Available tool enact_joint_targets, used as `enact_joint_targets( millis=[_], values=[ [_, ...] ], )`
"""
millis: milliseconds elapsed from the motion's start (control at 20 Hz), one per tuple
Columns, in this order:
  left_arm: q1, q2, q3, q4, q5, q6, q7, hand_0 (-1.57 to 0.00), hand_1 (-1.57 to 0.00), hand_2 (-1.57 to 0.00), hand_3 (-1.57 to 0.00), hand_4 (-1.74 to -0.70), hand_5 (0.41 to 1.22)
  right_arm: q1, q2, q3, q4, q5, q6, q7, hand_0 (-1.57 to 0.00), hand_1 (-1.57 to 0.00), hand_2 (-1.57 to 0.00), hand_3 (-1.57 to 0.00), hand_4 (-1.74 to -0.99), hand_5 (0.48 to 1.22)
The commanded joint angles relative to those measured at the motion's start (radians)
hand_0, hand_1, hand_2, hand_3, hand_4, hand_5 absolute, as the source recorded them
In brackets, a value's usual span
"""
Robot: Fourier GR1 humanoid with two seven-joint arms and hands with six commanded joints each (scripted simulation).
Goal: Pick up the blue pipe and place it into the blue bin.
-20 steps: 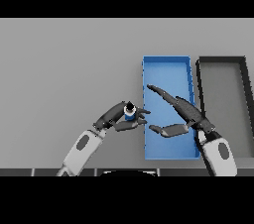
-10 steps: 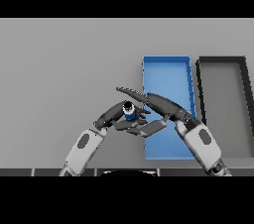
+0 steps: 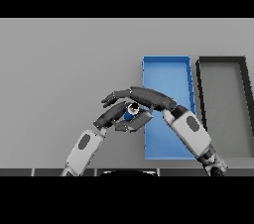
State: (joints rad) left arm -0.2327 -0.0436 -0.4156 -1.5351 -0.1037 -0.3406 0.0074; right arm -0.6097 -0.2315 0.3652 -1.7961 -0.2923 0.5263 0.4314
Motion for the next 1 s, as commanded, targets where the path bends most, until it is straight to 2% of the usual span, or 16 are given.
enact_joint_targets(
  millis=[0, 100, 150, 200, 300, 450, 550, 650, 750, 850, 900, 950],
  values=[
    [-0.002, 0.0, 0.0, -0.009, -0.008, 0.004, 0.01, -1.57, -1.57, -1.57, -1.57, -1.59, 1.221, 0.004, 0.016, 0.015, 0.001, 0.006, -0.001, 0.0, -0.7, -0.7, -0.74, -0.6, -1.406, 0.5],
    [-0.012, -0.006, 0.005, 0.001, -0.02, 0.007, 0.017, -1.57, -1.57, -1.57, -1.57, -1.64, 1.221, 0.001, 0.034, 0.017, 0.019, 0.005, -0.01, -0.014, -1.01, -1.02, -1.04, -0.87, -1.514, 0.55],
    [0.001, -0.002, 0.01, 0.0, -0.013, -0.007, 0.008, -1.57, -1.57, -1.57, -1.51, -1.66, 1.221, 0.017, 0.04, 0.028, 0.018, 0.002, -0.009, -0.027, -1.13, -1.13, -1.15, -0.95, -1.551, 0.596],
    [0.002, -0.022, 0.016, 0.004, 0.004, -0.011, 0.0, -1.57, -1.57, -1.57, -1.52, -1.68, 1.221, 0.014, 0.043, 0.023, 0.015, -0.017, -0.019, -0.031, -1.22, -1.22, -1.23, -1.02, -1.581, 0.65],
    [0.011, -0.033, 0.029, -0.004, 0.018, -0.03, -0.003, -1.57, -1.57, -1.57, -1.5, -1.7, 1.221, 0.01, 0.042, 0.035, 0.016, -0.037, -0.035, -0.058, -1.34, -1.34, -1.35, -1.19, -1.628, 0.856],
    [0.009, -0.048, 0.048, -0.011, 0.014, -0.056, 0.028, -1.57, -1.57, -1.57, -1.44, -1.72, 1.221, 0.006, 0.023, 0.066, 0.024, -0.021, -0.06, -0.128, -1.45, -1.45, -1.46, -1.36, -1.68, 1.034],
    [0.014, -0.051, 0.054, -0.008, -0.007, -0.067, 0.021, -1.57, -1.57, -1.57, -1.44, -1.73, 1.221, 0.013, 0.001, 0.085, 0.016, -0.012, -0.068, -0.165, -1.5, -1.5, -1.5, -1.43, -1.702, 1.101],
    [0.006, -0.063, 0.062, -0.012, -0.022, -0.072, 0.024, -1.57, -1.57, -1.57, -1.43, -1.73, 1.221, 0.005, 0.006, 0.097, 0.02, -0.007, -0.092, -0.203, -1.52, -1.52, -1.53, -1.48, -1.716, 1.144],
    [0.023, -0.059, 0.066, -0.027, -0.038, -0.077, 0.018, -1.57, -1.57, -1.57, -1.42, -1.73, 1.221, 0.021, 0.003, 0.098, 0.006, 0.0, -0.116, -0.204, -1.54, -1.54, -1.54, -1.52, -1.725, 1.172],
    [0.023, -0.059, 0.065, -0.033, -0.085, -0.047, -0.022, -1.57, -1.57, -1.57, -1.45, -1.72, 1.221, 0.017, 0.007, 0.098, 0.002, 0.02, -0.131, -0.208, -1.55, -1.55, -1.55, -1.54, -1.731, 1.19],
    [0.036, -0.05, 0.063, -0.041, -0.106, -0.043, -0.039, -1.46, -1.34, -1.29, -1.17, -1.6, 1.221, 0.014, 0.009, 0.098, 0.001, 0.029, -0.135, -0.202, -1.56, -1.56, -1.56, -1.54, -1.733, 1.196],
    [0.029, -0.052, 0.064, -0.034, -0.112, -0.064, -0.028, -1.17, -1.07, -1.03, -0.93, -1.47, 1.221, 0.013, 0.012, 0.098, 0.001, 0.04, -0.14, -0.188, -1.56, -1.56, -1.56, -1.55, -1.734, 1.201]
  ],
)
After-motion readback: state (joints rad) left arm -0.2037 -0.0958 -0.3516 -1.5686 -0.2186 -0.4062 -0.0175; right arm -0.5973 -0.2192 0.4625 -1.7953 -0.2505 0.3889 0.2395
